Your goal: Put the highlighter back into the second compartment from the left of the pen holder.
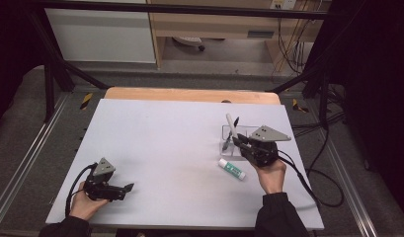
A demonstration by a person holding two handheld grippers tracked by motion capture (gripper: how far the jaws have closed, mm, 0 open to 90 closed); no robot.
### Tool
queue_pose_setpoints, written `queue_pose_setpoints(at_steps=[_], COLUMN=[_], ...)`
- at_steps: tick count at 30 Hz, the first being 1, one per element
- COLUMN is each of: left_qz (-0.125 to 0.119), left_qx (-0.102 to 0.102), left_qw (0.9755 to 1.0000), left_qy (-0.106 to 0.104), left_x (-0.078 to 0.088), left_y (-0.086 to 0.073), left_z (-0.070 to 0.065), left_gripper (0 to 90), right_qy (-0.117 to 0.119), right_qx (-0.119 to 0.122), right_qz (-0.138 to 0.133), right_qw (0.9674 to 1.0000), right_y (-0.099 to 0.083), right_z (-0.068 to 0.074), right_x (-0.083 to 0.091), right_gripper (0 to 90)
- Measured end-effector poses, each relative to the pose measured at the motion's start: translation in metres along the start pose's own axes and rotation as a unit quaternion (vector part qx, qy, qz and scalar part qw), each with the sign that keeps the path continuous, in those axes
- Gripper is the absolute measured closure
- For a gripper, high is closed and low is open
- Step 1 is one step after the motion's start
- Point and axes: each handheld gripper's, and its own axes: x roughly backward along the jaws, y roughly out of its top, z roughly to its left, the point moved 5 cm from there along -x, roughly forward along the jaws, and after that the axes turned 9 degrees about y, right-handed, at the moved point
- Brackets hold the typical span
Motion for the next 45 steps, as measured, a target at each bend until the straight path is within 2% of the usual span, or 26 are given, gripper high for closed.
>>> queue_pose_setpoints(at_steps=[18,25,33,45], left_qz=[-0.001,-0.003,-0.004,-0.002], left_qx=[0.002,0.002,0.002,0.002], left_qw=[1.0000,0.9999,0.9999,0.9999], left_qy=[-0.009,-0.012,-0.014,-0.015], left_x=[-0.002,-0.002,-0.001,-0.002], left_y=[0.000,0.000,0.000,0.000], left_z=[-0.001,-0.002,-0.002,-0.002], left_gripper=[5.9,5.9,5.9,5.9], right_qy=[-0.033,-0.043,-0.041,-0.039], right_qx=[-0.047,-0.057,-0.075,-0.094], right_qz=[-0.048,-0.050,-0.060,-0.052], right_qw=[0.9972,0.9962,0.9945,0.9934], right_y=[0.019,0.020,0.009,-0.020], right_z=[-0.041,-0.053,-0.060,-0.064], right_x=[-0.010,-0.023,-0.036,-0.044], right_gripper=[78.6,78.6,78.6,78.6])
